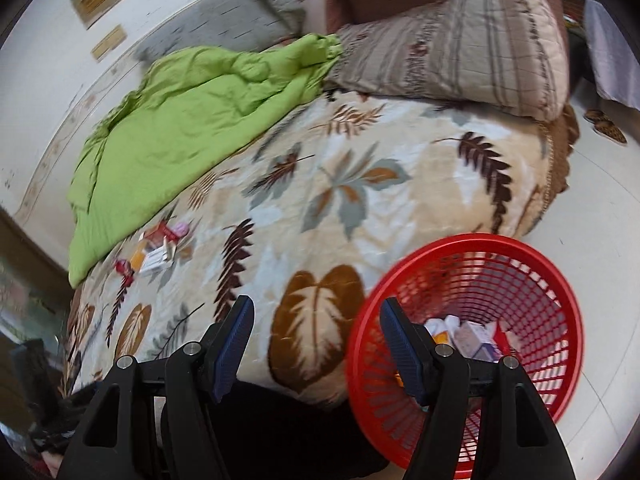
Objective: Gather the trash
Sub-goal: 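Grasp the white red-capped tube with the left tool while right returns to the bed, then lift the white tube with the left tool while right moves to the white medicine box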
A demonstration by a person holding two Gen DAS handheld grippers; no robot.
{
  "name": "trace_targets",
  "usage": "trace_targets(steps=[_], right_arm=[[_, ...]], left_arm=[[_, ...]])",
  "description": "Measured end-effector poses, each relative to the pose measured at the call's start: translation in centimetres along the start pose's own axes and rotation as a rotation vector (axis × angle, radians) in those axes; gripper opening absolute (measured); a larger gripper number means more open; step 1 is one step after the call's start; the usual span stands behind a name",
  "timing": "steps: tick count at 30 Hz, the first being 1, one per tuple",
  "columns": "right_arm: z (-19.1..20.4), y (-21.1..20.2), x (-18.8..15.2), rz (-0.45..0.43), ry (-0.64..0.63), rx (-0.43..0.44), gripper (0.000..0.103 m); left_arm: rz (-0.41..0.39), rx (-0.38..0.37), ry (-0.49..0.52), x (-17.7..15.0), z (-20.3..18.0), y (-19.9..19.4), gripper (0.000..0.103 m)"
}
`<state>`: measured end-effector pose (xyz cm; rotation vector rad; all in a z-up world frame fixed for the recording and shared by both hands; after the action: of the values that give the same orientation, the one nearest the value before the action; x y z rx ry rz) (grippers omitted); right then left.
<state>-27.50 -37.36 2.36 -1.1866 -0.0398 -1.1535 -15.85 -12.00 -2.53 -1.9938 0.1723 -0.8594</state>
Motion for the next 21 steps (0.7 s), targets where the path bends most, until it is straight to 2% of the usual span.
trace_targets(steps=[5, 9, 13, 18, 21], right_arm=[[1.3, 0.4, -0.4, 0.013, -0.02, 0.023, 0.071], [1.5, -0.1, -0.5, -0.004, -0.047, 0.014, 0.071], [1.0, 0.4, -0.9, 0.011, -0.028, 0.017, 0.071], [1.4, 0.8, -1.1, 0.019, -0.04, 0.029, 0.071], [1.9, 1.0, -1.1, 0.021, -0.05, 0.036, 0.071]], left_arm=[[0.025, 0.019, -0.001, -0.3, 0.1, 2.4, 0.054], [0.043, 0.012, 0.013, -0.3, -0.3, 3.8, 0.054], [0.03, 0.052, 0.059, -0.1, -0.9, 4.5, 0.052], [0.028, 0.056, 0.056, -0.1, -0.6, 4.8, 0.05], [0.029, 0.076, 0.054, -0.1, -0.5, 4.7, 0.041]])
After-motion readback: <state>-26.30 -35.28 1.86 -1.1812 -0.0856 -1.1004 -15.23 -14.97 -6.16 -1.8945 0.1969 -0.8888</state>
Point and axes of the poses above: each gripper's, at about its wrist camera, not at the fingertips, and y roughly the way its jaws point, z to its left, x to its top, the point moved 9 cm from there along y, roughly the way its jaws point, and after that the axes turned 3 degrees about y, right-handed, at the moved point
